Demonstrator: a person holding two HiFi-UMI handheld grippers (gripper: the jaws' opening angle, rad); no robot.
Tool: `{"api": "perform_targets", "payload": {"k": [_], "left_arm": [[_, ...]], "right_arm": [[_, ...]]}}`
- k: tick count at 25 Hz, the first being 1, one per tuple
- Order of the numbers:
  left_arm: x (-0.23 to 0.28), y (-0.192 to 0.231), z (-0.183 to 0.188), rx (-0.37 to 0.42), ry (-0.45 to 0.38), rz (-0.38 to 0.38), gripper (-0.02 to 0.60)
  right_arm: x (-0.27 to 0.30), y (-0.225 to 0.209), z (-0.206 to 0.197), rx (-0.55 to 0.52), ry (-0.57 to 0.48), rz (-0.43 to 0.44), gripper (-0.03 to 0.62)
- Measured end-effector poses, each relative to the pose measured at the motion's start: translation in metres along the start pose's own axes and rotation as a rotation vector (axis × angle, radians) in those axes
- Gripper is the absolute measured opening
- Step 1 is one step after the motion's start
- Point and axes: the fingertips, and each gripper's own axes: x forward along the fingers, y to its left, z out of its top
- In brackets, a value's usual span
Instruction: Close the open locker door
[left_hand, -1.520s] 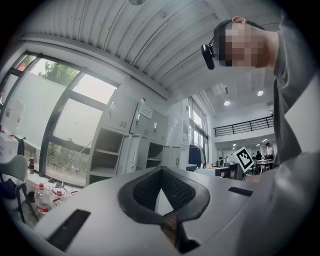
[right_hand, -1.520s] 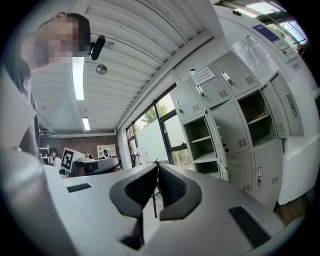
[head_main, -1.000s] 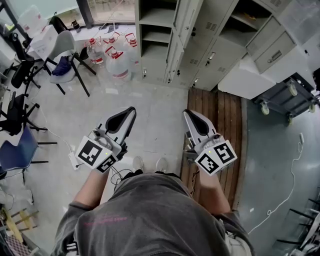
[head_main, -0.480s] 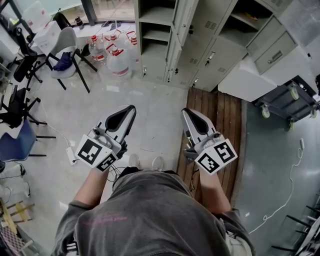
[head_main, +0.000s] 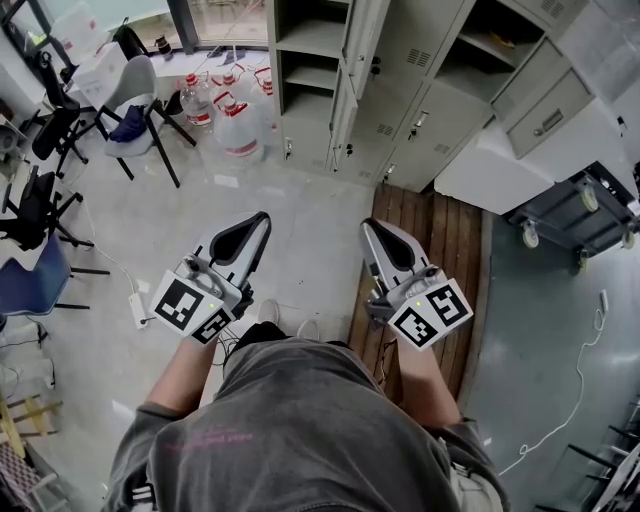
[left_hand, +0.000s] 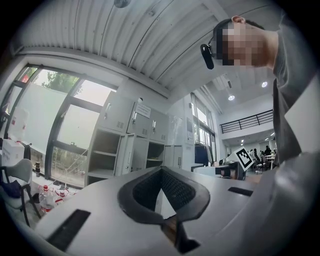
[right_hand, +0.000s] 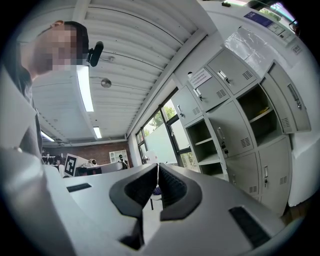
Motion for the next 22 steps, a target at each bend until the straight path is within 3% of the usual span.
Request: {"api": "perform_targets", "payload": {"k": [13,22], "left_arm": [[0.033,0.022,-0.007,0.011,-0.003,0.019,0.015],[0.060,0.065,-0.015,0.000,-0.011,0.025,0.015]], "right_arm": [[0.025,-0.034,0.000,0.004,-0.001,0.027,0.025],[0.063,-0.061,-0.003,-0.004,0.011,0.023,0.025]]}}
